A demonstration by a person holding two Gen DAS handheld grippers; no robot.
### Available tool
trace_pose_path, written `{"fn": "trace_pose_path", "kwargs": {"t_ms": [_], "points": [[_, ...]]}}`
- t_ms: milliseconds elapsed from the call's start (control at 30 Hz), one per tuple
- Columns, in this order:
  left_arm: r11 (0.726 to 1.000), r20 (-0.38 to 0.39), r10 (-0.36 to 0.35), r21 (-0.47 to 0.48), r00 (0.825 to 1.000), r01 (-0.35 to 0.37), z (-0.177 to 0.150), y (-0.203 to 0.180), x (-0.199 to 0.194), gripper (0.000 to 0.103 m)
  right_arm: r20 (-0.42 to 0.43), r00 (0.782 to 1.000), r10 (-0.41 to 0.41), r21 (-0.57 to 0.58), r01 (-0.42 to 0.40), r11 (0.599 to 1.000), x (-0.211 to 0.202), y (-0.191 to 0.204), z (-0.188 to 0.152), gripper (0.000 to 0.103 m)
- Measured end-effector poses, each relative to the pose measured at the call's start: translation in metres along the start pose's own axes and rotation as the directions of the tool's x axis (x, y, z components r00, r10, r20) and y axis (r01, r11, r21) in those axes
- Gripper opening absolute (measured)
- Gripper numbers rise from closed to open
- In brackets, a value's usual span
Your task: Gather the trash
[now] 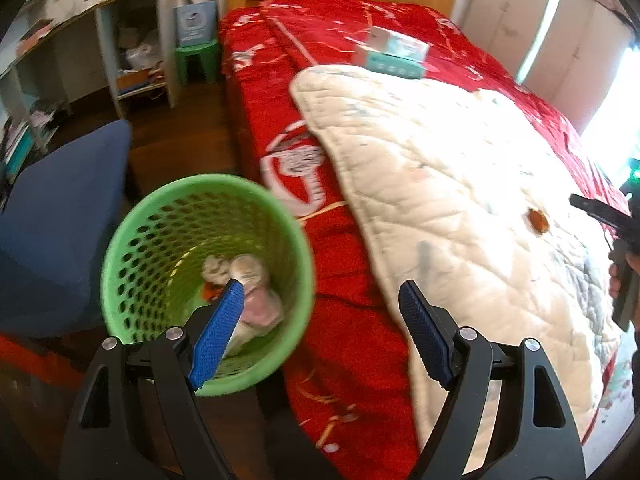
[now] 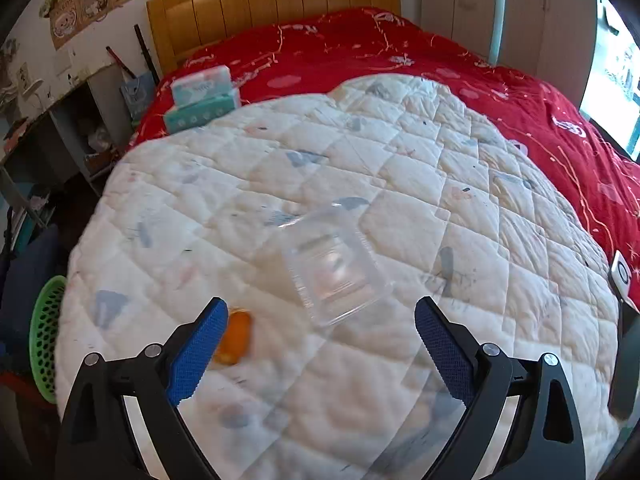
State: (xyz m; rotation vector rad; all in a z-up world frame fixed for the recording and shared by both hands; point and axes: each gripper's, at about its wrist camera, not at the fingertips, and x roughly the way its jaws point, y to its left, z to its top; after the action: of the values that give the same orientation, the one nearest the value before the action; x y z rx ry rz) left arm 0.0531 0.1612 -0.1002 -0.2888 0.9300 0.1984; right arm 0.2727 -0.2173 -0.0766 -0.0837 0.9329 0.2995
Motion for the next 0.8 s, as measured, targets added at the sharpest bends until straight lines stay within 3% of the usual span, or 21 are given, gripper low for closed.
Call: {"fn": "trace_pose_path", "kwargs": {"t_ms": [367,600,800], "points": [[0.992,-0.029,-0.058,0.111,0.998,0.061,0.021,-0.07,0.027,0.079,-0.051,0.999,-0.007,-0.113,0.001,0.994,0.057,-0.011,0.016,0.091],[0.977,-0.046,-0.107,0.182,0.993,0.114,0.032,-0.116,0.043,0.079,-0.084,0.996,0.005,-0.148,-0.017,0.989,0.074,-0.012,0.02,0.064],[0.952,-0.084,-0.189,0.226,0.978,0.204,0.038,-0.161,0.062,0.079,-0.075,0.997,0.02,-0.125,-0.029,0.992,0.058,-0.017,0.016,0.061]]}}
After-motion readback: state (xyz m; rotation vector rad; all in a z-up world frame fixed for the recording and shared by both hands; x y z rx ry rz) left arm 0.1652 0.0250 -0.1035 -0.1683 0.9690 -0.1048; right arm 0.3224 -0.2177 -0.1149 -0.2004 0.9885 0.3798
